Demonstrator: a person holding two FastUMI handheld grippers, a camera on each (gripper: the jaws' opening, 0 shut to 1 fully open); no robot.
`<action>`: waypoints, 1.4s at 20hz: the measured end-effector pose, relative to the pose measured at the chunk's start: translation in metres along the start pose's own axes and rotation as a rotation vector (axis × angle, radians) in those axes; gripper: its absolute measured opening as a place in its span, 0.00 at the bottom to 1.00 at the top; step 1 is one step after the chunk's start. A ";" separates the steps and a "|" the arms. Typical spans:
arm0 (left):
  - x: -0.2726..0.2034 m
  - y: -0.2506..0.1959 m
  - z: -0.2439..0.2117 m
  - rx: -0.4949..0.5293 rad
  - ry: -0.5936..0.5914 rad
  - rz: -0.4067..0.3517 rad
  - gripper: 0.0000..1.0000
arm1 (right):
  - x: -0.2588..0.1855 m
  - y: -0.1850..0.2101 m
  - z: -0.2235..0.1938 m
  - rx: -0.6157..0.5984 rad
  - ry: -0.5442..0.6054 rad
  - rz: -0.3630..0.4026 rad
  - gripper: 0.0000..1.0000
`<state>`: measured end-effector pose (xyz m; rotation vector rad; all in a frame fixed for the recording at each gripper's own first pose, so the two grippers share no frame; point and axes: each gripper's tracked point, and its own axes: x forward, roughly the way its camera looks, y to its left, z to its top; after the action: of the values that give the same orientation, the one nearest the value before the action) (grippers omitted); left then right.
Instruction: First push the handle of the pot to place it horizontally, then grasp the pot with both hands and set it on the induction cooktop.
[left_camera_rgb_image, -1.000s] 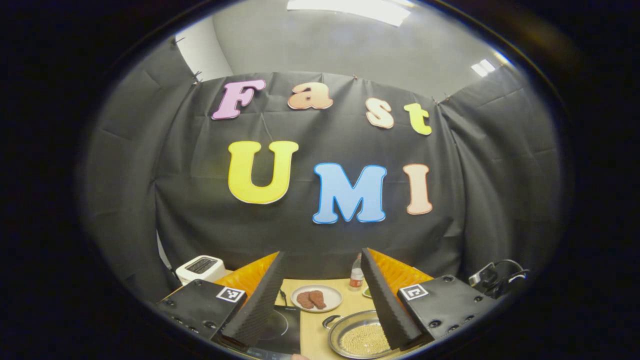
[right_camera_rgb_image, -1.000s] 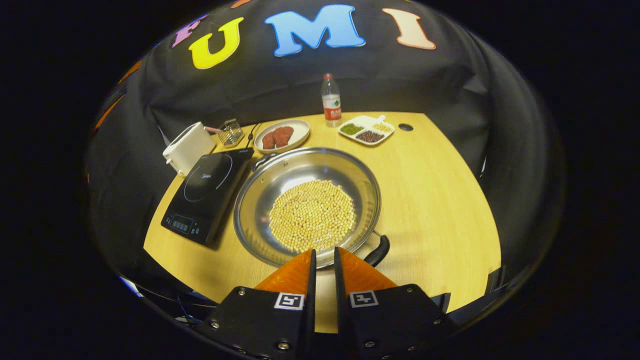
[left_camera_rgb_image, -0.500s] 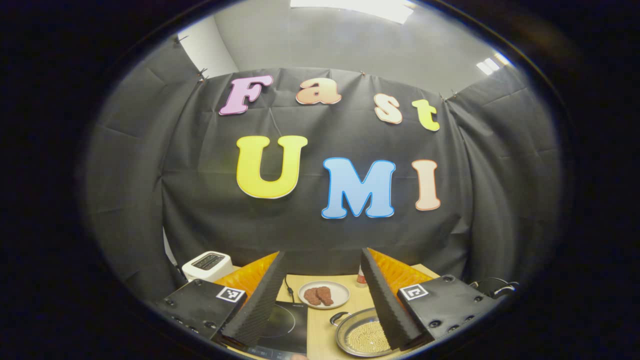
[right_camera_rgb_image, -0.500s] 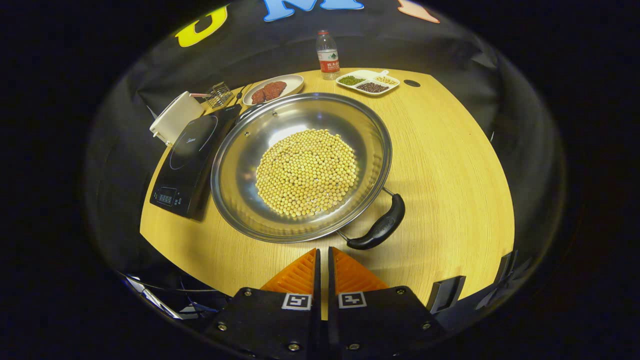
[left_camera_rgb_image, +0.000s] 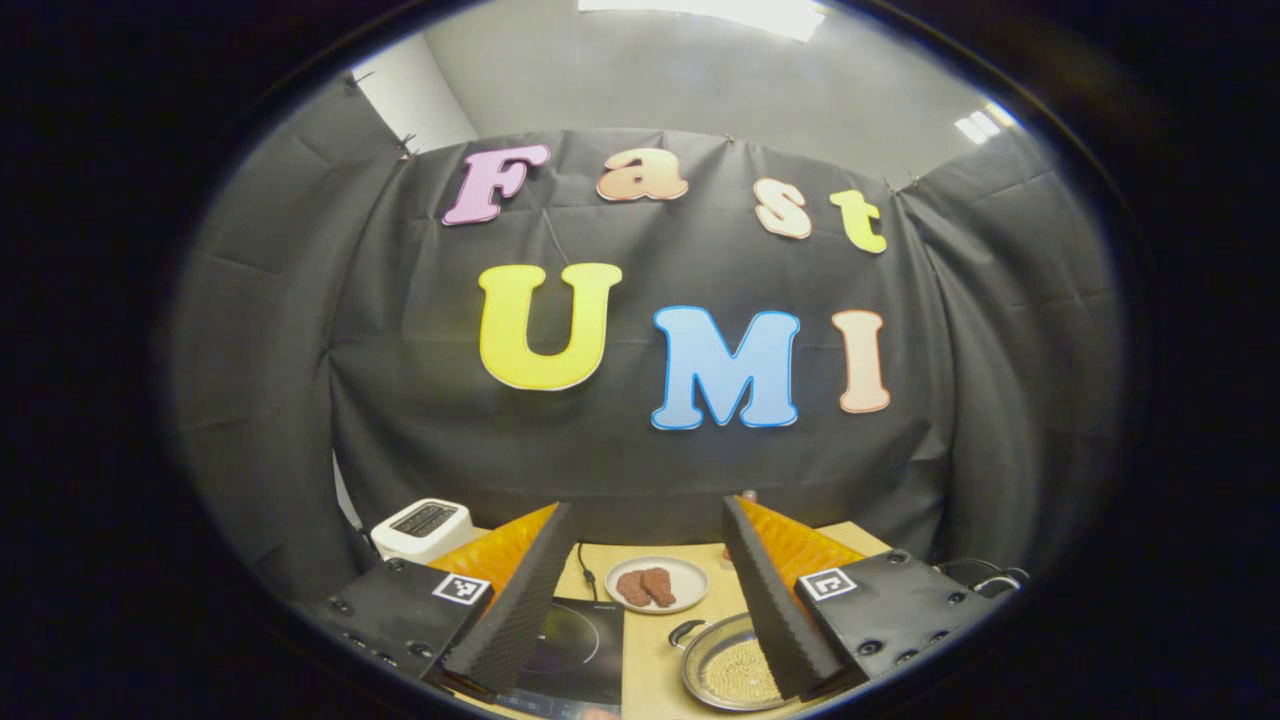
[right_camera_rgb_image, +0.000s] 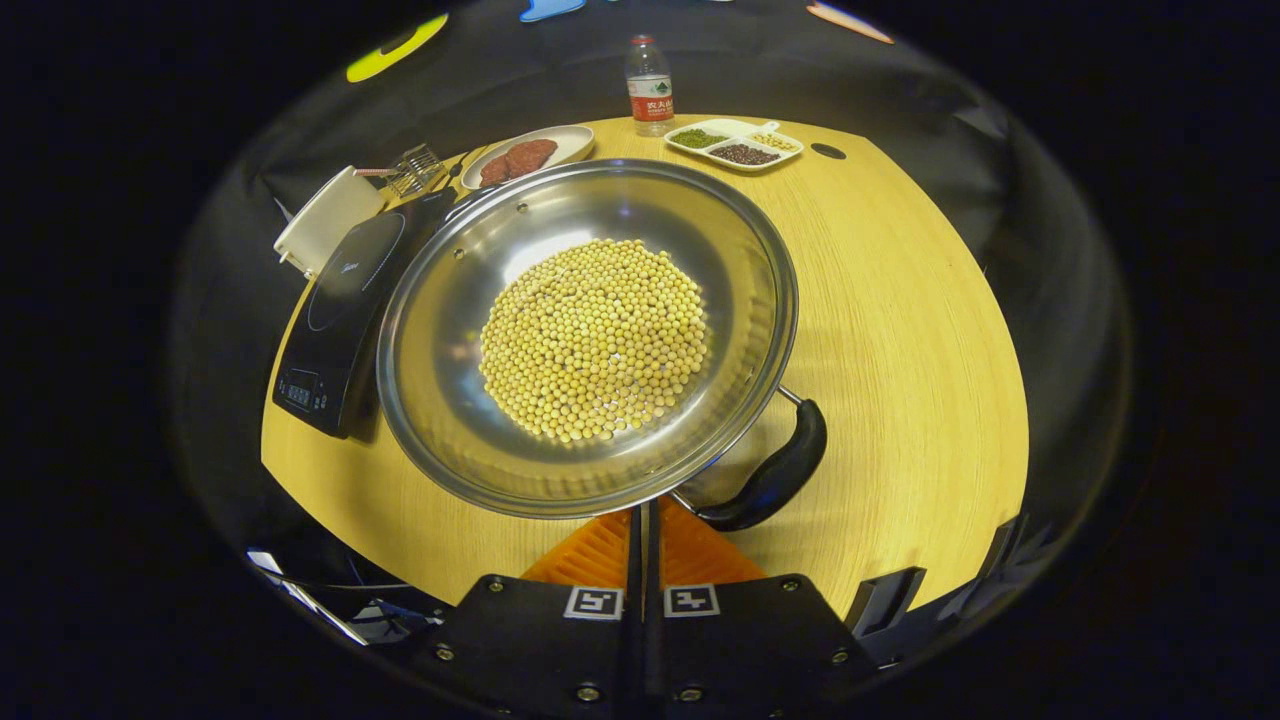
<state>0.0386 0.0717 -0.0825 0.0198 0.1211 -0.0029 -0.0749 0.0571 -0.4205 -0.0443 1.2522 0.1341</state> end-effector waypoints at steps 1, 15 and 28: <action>0.000 0.000 -0.002 -0.002 0.004 0.004 0.99 | 0.001 -0.004 0.003 -0.011 0.002 -0.013 0.01; 0.011 -0.002 -0.002 -0.004 0.003 0.043 0.94 | 0.013 -0.069 0.034 0.005 0.016 -0.092 0.01; 0.032 -0.022 -0.003 0.029 0.019 0.061 0.99 | 0.027 -0.111 0.081 0.030 -0.016 -0.100 0.01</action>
<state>0.0699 0.0501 -0.0896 0.0523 0.1395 0.0567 0.0237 -0.0425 -0.4246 -0.0797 1.2337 0.0296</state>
